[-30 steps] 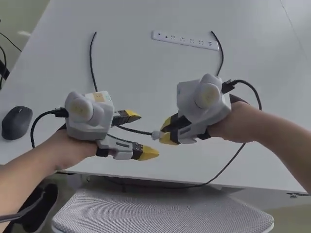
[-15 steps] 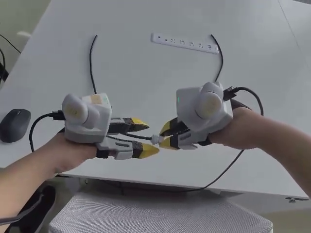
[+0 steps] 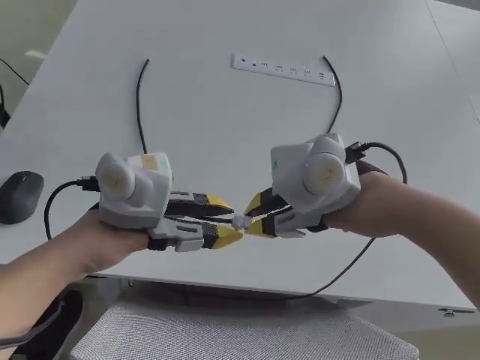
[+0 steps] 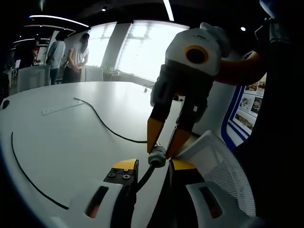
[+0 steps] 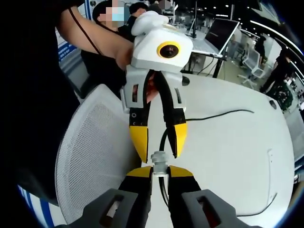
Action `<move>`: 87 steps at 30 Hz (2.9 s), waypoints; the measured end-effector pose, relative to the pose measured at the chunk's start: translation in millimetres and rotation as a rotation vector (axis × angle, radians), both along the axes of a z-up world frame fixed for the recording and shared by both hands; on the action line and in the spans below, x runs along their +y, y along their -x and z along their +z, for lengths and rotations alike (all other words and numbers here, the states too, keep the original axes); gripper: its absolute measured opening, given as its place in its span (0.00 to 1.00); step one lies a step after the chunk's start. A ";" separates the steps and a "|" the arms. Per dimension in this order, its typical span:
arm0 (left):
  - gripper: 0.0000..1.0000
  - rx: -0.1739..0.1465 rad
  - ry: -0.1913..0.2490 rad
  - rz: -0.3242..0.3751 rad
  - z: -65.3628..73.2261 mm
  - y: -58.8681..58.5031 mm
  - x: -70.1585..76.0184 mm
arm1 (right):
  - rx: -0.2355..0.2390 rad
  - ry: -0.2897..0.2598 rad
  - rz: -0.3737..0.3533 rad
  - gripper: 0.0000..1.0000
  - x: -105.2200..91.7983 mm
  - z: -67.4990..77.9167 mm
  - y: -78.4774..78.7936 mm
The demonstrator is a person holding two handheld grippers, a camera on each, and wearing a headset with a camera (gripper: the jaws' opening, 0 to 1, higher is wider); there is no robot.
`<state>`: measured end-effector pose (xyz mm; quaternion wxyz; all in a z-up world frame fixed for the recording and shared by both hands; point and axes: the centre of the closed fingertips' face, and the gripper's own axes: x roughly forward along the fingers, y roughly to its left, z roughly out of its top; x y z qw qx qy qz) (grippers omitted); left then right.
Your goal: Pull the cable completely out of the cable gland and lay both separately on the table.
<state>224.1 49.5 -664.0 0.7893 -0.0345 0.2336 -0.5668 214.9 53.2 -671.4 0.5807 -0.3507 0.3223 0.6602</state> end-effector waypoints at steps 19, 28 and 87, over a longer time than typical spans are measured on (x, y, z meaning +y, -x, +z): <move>0.16 0.037 0.019 -0.015 1.9 1.2 -9.2 | -0.037 0.005 0.050 0.07 -4.6 -2.7 0.8; 0.15 -0.009 0.003 -0.027 5.9 0.4 -11.0 | 0.012 -0.032 0.014 0.08 -6.9 1.1 -3.0; 0.14 -0.065 -0.011 -0.006 28.4 -7.7 -17.5 | 0.847 -0.306 -0.195 0.06 -10.8 36.4 -3.5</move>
